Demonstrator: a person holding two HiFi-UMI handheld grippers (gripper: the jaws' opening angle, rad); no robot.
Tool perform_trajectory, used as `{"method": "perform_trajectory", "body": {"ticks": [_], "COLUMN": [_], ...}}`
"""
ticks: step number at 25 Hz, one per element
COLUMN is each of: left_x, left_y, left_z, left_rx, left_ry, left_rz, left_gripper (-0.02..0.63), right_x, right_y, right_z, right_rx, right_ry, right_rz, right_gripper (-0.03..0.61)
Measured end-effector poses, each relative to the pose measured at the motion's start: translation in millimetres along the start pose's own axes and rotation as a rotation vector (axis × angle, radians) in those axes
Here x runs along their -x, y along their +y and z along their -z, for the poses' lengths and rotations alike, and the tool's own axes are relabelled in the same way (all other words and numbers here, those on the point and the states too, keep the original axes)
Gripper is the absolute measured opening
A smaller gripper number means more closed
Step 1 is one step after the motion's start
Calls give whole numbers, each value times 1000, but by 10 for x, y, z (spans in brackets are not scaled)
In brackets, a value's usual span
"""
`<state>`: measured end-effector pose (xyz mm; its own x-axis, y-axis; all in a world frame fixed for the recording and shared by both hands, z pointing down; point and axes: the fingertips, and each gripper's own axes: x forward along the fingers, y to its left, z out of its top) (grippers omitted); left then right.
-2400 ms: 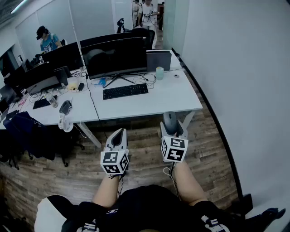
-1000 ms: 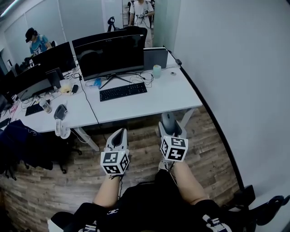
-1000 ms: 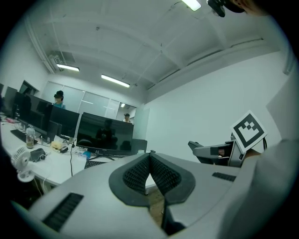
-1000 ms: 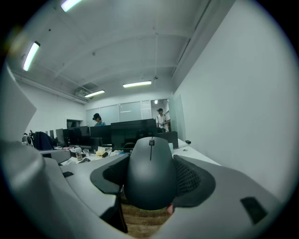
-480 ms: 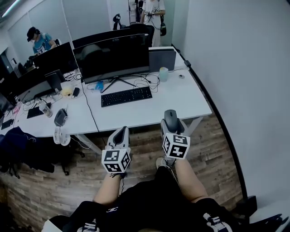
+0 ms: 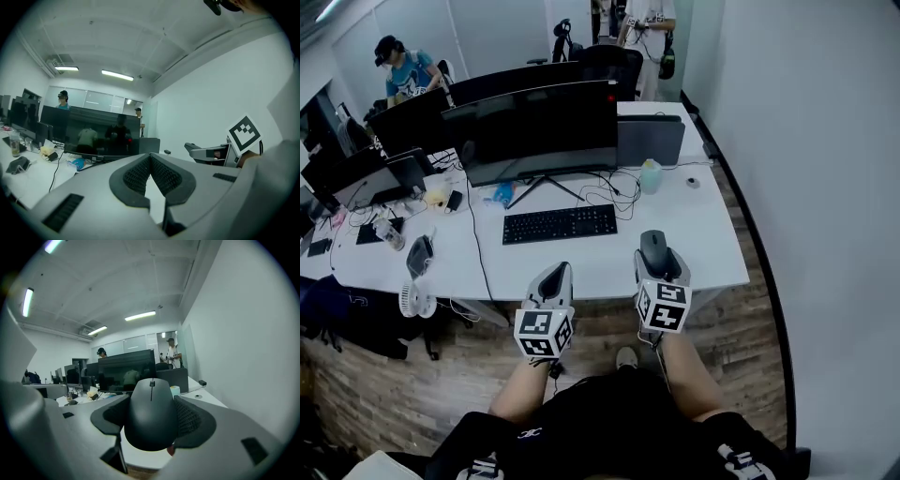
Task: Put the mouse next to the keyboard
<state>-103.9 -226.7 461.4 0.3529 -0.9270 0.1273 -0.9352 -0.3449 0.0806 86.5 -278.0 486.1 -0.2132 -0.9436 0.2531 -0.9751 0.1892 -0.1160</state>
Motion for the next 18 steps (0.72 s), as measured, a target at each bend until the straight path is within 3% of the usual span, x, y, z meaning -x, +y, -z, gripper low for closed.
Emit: {"method": "perform_trajectory", "body": {"ticks": [9,18], "left_x": [-1029,-1528], "left_y": [-19,57], "left_z": [-95,-71], "left_rx": [26,28], "left_ry": [10,50], "left_rz": [-48,-74], "left_gripper": [17,17], "right_x": [-1033,-1684], "right_y": [-517,-776], "right_z": [-123,51], "right_rx": [-2,27], "right_ry": [63,138], "right_rz": [-97,-94], "right_gripper": [310,310]}}
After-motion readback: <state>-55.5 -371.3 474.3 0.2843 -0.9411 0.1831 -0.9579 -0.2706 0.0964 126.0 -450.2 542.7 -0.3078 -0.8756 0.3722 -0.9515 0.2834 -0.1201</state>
